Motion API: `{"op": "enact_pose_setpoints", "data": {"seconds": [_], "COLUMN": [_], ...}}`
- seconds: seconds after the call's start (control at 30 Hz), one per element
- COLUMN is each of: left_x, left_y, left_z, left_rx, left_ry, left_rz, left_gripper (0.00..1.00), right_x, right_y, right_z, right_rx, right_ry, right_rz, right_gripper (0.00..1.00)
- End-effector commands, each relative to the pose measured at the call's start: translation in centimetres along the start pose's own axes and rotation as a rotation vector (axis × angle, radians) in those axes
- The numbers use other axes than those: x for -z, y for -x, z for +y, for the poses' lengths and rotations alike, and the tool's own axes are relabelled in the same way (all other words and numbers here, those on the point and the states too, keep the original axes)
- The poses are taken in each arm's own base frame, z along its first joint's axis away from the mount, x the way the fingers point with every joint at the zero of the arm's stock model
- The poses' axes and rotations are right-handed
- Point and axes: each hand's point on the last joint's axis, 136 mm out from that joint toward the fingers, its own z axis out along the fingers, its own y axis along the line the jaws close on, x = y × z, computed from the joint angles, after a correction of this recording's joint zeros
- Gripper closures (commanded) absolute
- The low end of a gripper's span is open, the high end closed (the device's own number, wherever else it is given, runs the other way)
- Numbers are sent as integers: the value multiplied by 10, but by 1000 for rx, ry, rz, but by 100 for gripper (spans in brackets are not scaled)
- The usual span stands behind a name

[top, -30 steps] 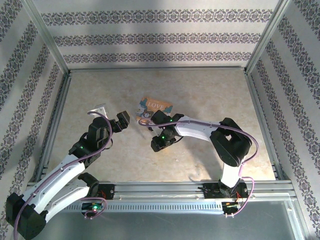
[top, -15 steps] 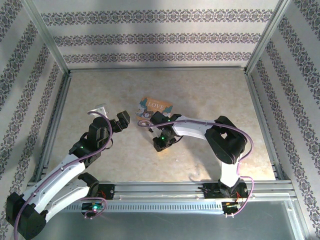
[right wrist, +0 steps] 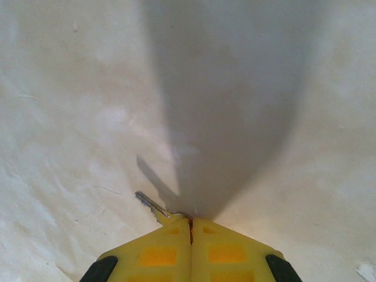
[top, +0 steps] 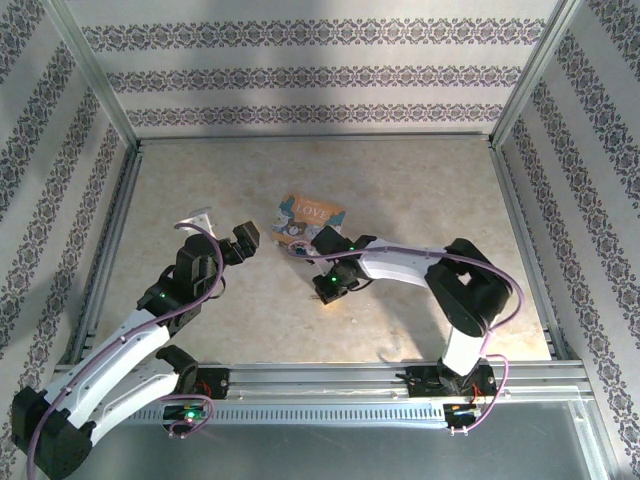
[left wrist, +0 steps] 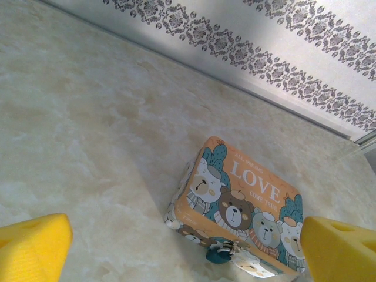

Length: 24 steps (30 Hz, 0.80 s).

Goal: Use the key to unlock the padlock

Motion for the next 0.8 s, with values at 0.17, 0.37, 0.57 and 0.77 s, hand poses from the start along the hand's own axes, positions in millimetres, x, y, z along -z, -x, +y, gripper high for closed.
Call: {"op": "enact_pose_setpoints", "data": {"seconds": [0.17,0.37,0.57,0.77], "left_x": [5,6,-6,-20], "left_y": [13,16,8,12], "left_z": [-23,-40,-76,-114], "left_rx": [137,356,622,791], "left_ry": [-139,-217,-365,-568], "left_rz": [22,78,208,280], "left_gripper": [1,1,1,1], "right_x": [73,130,182,217], "right_y": [50,74,92,105], "right_z": [9,6,14,25], "right_rx": [-153,-220,-198,-156], "right_ry": [293,400,442,505], "right_rz": [-390,-618,-810,-950], "right_gripper": [100,100,100,100]}}
